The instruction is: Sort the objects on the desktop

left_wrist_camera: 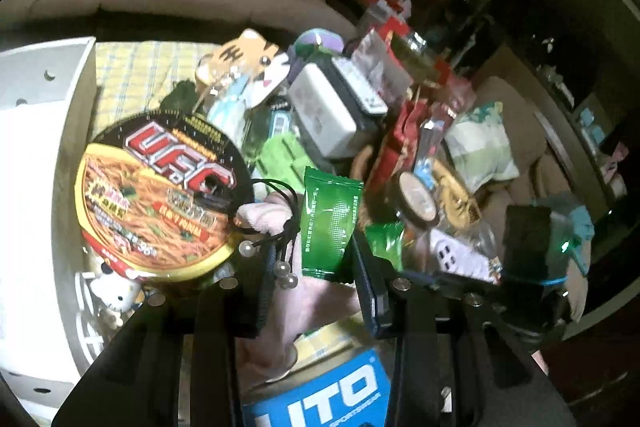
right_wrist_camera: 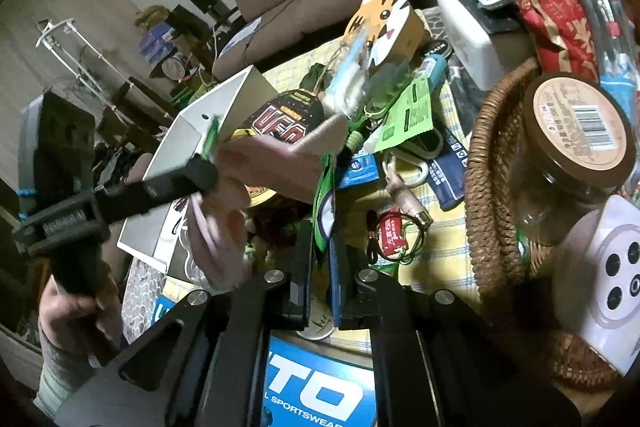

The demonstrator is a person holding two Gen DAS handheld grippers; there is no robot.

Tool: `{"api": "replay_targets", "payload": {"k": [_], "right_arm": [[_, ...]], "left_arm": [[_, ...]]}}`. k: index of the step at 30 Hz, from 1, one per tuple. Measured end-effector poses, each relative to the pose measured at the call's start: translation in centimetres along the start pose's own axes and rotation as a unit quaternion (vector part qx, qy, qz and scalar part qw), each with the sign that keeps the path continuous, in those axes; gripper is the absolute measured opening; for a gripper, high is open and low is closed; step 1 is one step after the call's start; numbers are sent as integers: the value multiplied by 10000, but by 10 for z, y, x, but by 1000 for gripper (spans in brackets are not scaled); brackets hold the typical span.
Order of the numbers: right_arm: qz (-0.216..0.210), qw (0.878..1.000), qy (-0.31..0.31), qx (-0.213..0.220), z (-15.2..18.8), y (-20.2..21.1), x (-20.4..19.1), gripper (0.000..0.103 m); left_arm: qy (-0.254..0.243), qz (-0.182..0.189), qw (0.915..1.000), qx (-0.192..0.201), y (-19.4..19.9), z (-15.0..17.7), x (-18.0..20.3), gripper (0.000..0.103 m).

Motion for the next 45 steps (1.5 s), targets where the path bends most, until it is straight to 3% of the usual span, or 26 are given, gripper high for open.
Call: {"api": "replay_targets", "payload": {"k": [21,25,28,30,32,37,41,45], "right_arm": [[-385,9990,32,224,-4,16,-10,7],[-317,9993,10,174,-2,11,-9,7],[-256,9996,8,116,0,8,-6,7],[-222,9997,5,119,0,8,-3,7],[-203,9997,-30,139,0,10,1,7],[-178,9997,-89,119,-2,11,10,7],[-109,9999,-69,96,-2,12,14,7],[17,9999,-92,58,0,13,22,7]], "left_arm": [[173,230,9996,-2,0,9,4,38],[430,-87,9983,-372,-25,20,-22,41],[505,-405,9955,-698,-45,36,-35,53],[405,-496,9953,-727,-49,40,-34,56],[345,-588,9954,-672,-49,41,-34,69],[-33,-871,9943,-615,-49,37,-25,69],[-397,-711,9929,-866,-60,43,3,69],[-100,-414,9909,-1278,-87,59,19,68]]}}
Point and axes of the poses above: each gripper's, at about its wrist camera, not at the fingertips, and y roughly against the way its jaws point, x to its right, z to its underside, the point moved 5 cm from there along -y, roughly the way its jaws point, and after that the axes turned 9 degrees about z, right-handed, at the moved point
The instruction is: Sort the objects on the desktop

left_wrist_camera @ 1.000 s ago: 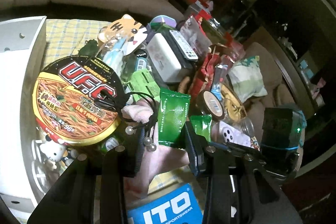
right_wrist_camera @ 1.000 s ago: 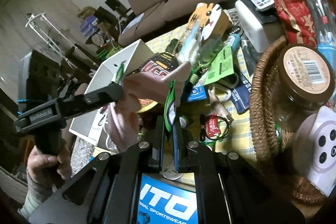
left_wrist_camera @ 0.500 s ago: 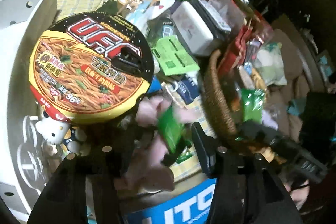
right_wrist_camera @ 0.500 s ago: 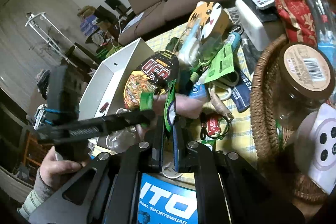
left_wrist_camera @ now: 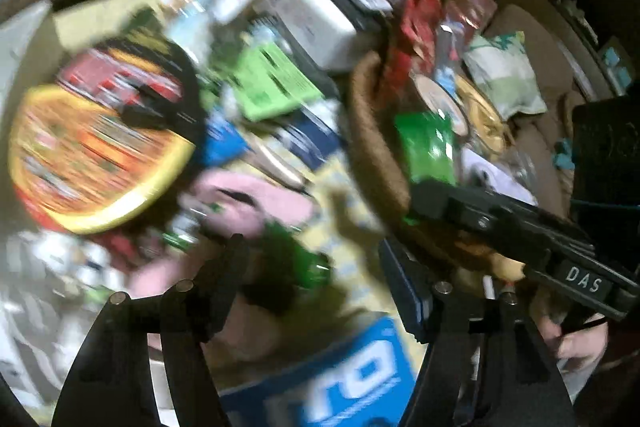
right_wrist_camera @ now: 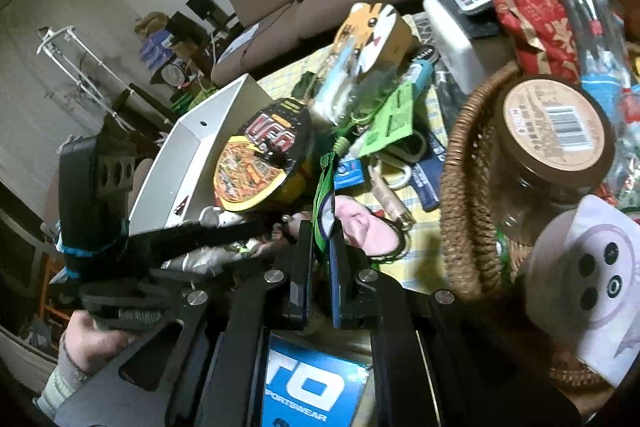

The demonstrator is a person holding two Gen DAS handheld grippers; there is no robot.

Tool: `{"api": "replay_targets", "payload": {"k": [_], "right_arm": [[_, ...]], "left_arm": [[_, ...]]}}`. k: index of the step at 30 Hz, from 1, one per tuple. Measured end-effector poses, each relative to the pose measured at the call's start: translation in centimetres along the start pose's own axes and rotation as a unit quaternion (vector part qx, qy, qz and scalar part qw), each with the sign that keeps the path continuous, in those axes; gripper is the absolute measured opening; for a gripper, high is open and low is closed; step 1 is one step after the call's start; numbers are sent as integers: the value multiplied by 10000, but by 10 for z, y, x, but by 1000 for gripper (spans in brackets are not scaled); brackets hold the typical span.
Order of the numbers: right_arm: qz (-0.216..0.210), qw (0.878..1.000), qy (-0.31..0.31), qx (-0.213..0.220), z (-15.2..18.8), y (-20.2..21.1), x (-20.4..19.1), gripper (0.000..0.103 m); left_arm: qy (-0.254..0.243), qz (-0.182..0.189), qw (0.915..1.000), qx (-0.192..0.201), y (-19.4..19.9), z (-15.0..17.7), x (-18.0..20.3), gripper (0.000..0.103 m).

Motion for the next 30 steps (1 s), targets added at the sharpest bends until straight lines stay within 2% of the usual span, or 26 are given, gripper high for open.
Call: {"api": "replay_targets", "payload": {"k": [2,8,13,16,18,19,20,21,22,26,30], "right_arm": [[69,10000,-31,4,0,1,6,7],[58,9997,-178,131,-1,15,23,7],[16,9998,-172,140,-1,19,25,7],[-4,9998,-131,138,-1,19,22,7],[-28,9998,-126,141,-1,20,20,7],[-40,9998,-122,143,0,20,19,7],[-44,9998,-117,143,0,20,19,7],[-38,9998,-113,144,1,20,19,7],[-38,9998,-113,141,1,20,18,7],[-29,9999,-78,104,2,17,16,7],[-42,9999,-19,101,1,16,11,7]], "left_arm": [[353,237,9990,-115,-14,4,3,67],[941,37,9951,-307,-37,13,-11,62],[944,-94,9949,-342,-35,20,-15,62],[1039,-183,9936,-393,-47,17,-25,62],[1042,-331,9931,-431,-57,13,-31,57],[1053,-322,9929,-443,-62,11,-33,47],[1034,-313,9931,-450,-68,10,-34,26],[940,-306,9942,-425,-71,8,-33,14],[877,-314,9949,-397,-72,6,-32,9],[824,-167,9963,-189,-64,2,-28,9],[815,160,9965,8,-41,-3,-19,8]]}}
Point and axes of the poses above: each gripper's, at about its wrist camera, not at the fingertips, and y roughly against the way its jaws point, x to its right, z to its underside, the point moved 5 cm from there along -y, roughly the way its jaws point, and after that the axes turned 9 degrees about z, right-handed, at the moved point
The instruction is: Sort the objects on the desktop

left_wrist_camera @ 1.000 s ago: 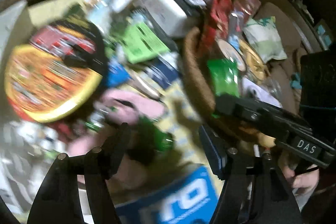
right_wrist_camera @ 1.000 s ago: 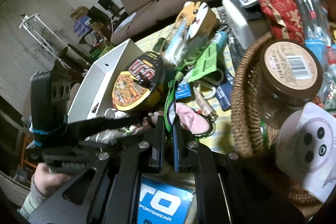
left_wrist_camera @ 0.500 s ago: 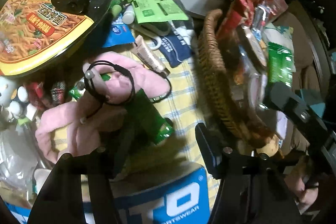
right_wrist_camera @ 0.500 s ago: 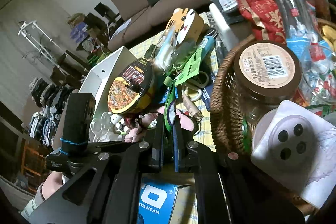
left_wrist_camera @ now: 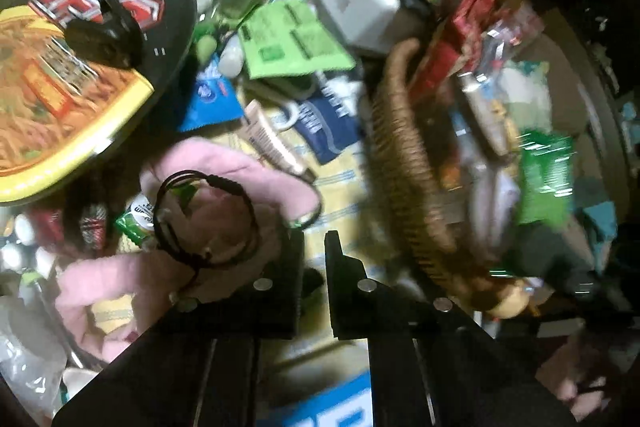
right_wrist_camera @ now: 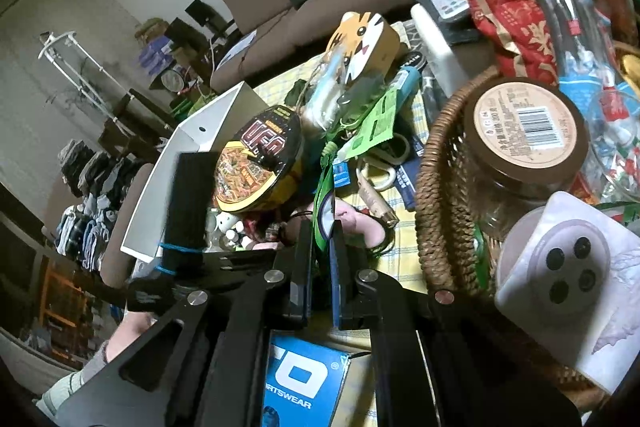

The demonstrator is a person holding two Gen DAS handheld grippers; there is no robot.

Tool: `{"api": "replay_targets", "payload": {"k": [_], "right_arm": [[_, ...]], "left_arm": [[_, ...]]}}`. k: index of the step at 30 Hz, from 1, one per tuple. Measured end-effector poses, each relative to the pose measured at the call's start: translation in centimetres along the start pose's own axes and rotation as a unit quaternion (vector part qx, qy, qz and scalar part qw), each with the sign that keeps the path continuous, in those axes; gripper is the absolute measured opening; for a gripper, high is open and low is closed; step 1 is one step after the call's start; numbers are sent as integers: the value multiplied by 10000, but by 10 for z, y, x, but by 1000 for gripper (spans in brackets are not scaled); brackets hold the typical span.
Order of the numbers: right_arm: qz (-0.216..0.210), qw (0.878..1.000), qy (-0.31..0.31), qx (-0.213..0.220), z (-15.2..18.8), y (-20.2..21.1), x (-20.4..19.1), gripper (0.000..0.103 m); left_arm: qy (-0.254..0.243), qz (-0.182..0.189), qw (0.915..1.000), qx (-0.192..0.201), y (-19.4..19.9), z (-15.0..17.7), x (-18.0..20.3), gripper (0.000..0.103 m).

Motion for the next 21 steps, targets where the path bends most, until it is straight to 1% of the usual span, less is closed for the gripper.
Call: {"api": "replay_targets", "payload": {"k": [2,4,5,6,7,8,9,10,14,18,19,20,21], "right_arm": [[-10,10000,35,5,1,0,-4,7],[5,10000,65,8,1,0,-7,7],[17,10000,63,4,1,0,-8,7],[34,10000,36,7,1,-1,-8,7],[45,10000,11,4,1,-1,-8,7],[50,10000,-8,0,2,-1,-8,7],[56,10000,-21,1,3,-1,-9,7],[62,10000,-11,-1,4,-1,-9,7],[111,9999,55,-29,5,-2,-7,7],[126,9999,66,-86,5,-5,-3,7],[131,9998,74,-100,5,-6,-2,7],[142,9998,87,-115,4,-8,-1,7],[142,9998,100,-127,4,-8,-1,7]], "left_arm": [[-150,-50,9999,39,10,-1,6,8],[-115,-105,9998,-96,13,-2,4,8],[-64,-189,9997,-125,12,0,1,9],[-106,-202,9994,-246,6,2,-1,9],[-109,-252,9991,-336,4,6,-6,15],[-118,-282,9988,-386,-1,9,-6,25],[-158,-289,9984,-461,-3,15,-6,27],[-205,-352,9980,-491,-9,18,-4,27],[-367,-807,9946,-539,-38,11,-11,27],[-401,-1013,9926,-545,-53,0,-20,25],[-529,-1080,9915,-503,-54,-3,-18,16],[-592,-1066,9912,-515,-54,-3,-17,10],[-625,-1036,9913,-527,-54,-4,-16,10]]}}
Point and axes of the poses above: each gripper's, at about its wrist camera, not at the fingertips, and y roughly against the way its jaws point, x to its right, z to its underside, the point moved 5 cm from there along -y, roughly the way its jaws point, and after that the axes turned 9 degrees about z, right-handed, at the moved point
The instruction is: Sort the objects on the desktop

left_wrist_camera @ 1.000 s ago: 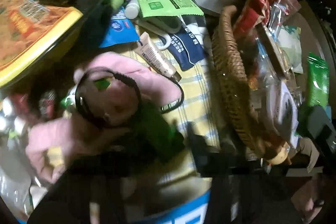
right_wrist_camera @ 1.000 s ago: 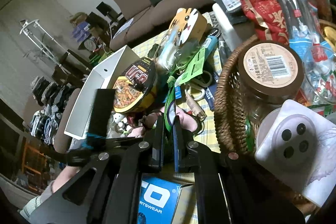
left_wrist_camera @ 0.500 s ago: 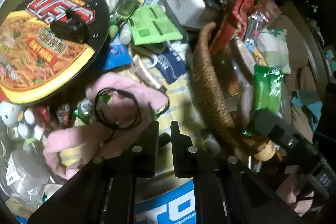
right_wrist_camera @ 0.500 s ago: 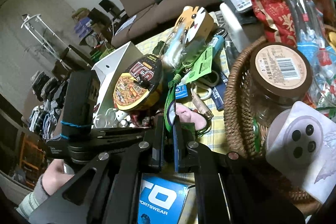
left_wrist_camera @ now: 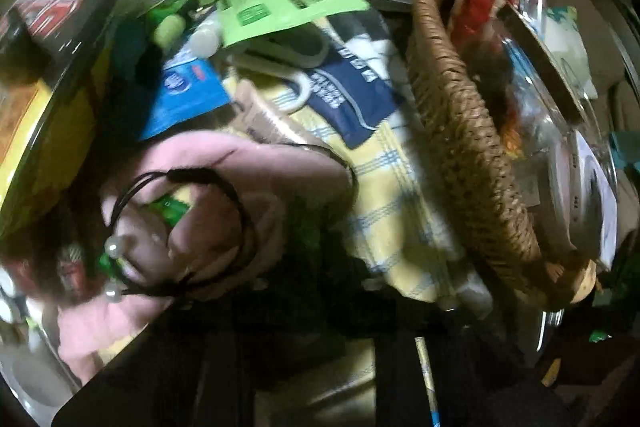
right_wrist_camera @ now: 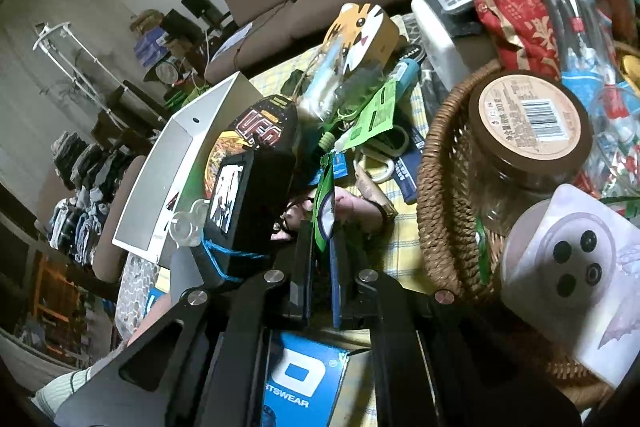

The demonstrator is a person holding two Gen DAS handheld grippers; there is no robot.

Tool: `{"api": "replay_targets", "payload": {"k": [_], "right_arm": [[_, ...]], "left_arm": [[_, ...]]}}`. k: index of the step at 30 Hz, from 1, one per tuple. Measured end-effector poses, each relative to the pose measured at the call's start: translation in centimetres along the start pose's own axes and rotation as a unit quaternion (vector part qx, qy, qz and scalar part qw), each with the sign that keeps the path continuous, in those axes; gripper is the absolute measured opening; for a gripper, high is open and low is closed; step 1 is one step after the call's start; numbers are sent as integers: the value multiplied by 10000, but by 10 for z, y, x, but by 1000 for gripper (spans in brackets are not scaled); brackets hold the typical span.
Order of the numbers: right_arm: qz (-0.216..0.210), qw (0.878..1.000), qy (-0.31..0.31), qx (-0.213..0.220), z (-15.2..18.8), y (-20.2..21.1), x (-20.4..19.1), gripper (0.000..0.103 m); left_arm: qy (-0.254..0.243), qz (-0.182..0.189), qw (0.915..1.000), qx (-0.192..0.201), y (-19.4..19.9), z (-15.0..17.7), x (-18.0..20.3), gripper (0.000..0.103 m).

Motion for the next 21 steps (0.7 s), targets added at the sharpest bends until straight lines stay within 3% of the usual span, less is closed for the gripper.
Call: {"api": "replay_targets", "payload": {"k": [7,14,19,21], "right_arm": [[-8,10000,-8,37,-1,2,1,7],[-1,9998,120,129,-1,18,-18,7],[60,9994,204,281,3,40,-35,7],[106,9993,232,285,5,44,-40,7]], "left_arm": [[199,622,9969,448,52,3,-1,10],[389,1374,9857,897,138,19,-2,9],[270,1162,9869,1089,179,38,-3,8],[298,1301,9852,1075,185,46,-7,9]]}}
Point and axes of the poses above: each gripper's, at about its wrist camera, not at the fingertips, and y roughly against the way its jaws point, x to its right, z to its underside, the point moved 5 cm from there along -y, roughly the way its jaws point, and after that the axes turned 9 degrees about z, right-handed, at the moved point
